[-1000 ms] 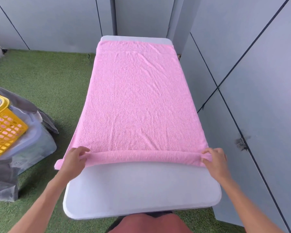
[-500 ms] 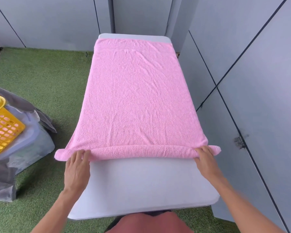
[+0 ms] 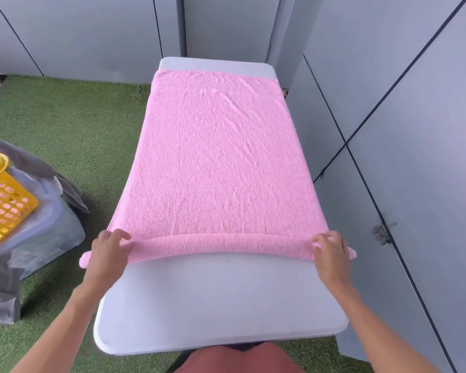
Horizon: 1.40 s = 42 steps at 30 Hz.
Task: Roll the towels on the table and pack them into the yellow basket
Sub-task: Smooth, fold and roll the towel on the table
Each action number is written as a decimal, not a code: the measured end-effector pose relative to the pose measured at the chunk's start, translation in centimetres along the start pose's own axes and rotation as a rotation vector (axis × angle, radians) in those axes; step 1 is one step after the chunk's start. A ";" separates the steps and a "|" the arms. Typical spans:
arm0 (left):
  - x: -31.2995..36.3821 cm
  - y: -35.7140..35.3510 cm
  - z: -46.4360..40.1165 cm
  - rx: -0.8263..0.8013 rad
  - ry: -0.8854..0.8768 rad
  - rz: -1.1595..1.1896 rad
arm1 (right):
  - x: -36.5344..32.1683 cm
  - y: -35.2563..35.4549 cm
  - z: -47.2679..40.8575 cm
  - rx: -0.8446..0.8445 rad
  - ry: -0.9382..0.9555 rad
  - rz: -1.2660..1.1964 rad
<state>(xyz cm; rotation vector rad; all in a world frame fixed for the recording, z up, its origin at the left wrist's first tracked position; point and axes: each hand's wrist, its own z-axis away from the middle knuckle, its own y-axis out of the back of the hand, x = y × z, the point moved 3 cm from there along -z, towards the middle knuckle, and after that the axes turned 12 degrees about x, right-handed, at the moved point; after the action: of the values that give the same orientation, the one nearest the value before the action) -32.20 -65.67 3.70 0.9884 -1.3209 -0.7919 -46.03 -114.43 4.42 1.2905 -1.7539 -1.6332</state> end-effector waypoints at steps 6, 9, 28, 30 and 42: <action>0.4 -1.2 5.8 0.209 -0.344 -0.183 | -0.1 -1.3 3.7 -0.084 0.144 -0.069; 0.2 -2.3 5.4 0.128 -0.368 -0.170 | 0.1 -1.5 2.5 -0.179 0.185 -0.147; -0.5 0.4 -0.6 -0.084 0.075 0.170 | 0.0 0.1 -2.1 -0.153 -0.116 -0.267; 0.0 0.5 0.6 0.107 -0.066 0.030 | 0.0 0.6 -0.7 0.045 0.023 -0.037; 1.9 -2.3 2.8 0.096 -0.323 -0.153 | -0.3 -1.6 -0.4 -0.168 0.172 -0.027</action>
<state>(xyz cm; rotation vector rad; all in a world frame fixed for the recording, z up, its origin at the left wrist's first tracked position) -34.57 -68.61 2.32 1.0784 -1.5840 -1.0458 -45.03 -114.24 3.13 1.3370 -1.4719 -1.5958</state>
